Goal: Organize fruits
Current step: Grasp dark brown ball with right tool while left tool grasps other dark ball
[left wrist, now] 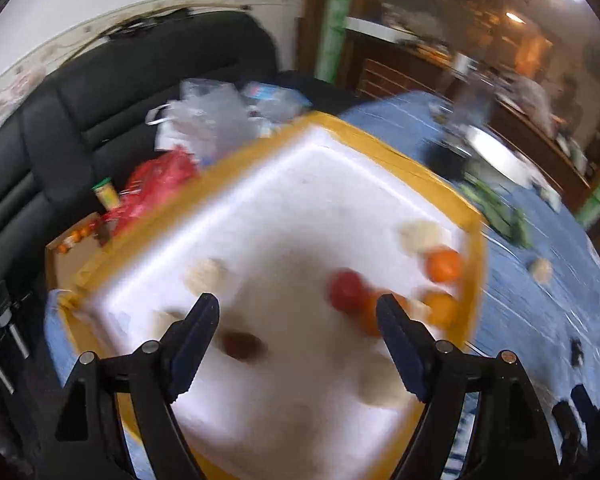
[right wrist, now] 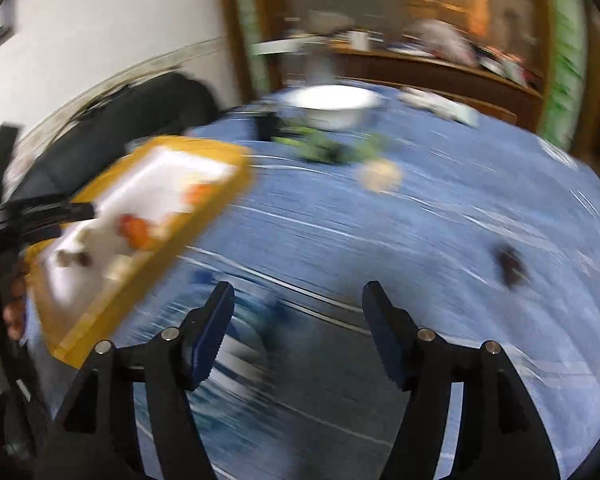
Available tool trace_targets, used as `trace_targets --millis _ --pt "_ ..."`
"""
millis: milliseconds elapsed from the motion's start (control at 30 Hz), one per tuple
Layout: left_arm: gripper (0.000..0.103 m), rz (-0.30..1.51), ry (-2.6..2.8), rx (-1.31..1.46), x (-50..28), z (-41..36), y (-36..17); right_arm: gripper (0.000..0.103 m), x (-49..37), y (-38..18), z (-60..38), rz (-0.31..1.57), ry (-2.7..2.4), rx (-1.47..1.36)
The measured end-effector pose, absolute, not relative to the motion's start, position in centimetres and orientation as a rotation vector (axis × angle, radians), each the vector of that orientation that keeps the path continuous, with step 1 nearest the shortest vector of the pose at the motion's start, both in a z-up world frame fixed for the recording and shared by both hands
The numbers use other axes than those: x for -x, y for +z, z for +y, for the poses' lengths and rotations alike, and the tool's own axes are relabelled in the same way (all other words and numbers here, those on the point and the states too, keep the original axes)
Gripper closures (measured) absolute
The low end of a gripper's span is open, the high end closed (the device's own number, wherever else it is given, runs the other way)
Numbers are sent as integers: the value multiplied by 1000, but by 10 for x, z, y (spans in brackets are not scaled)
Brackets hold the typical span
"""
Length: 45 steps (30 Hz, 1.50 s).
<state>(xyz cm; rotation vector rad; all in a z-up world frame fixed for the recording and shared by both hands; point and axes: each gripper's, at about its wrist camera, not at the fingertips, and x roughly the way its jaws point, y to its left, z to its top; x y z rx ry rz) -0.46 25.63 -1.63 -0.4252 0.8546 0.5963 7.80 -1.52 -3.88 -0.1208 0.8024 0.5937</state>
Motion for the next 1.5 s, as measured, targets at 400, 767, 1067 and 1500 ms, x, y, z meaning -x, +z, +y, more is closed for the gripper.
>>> trace_targets --millis 400,767,1067,1500 --pt "23 898 283 181 -61 116 -23 49 -169 -72 -135 892 320 -16" --pt "23 852 112 83 -117 41 -22 81 -186 -77 -148 896 308 -8" --pt "48 902 -79 -32 -188 -61 -54 81 -168 -54 -227 764 224 -204" --pt "84 926 -61 -74 -183 -71 -65 81 -167 -49 -231 750 280 -226"
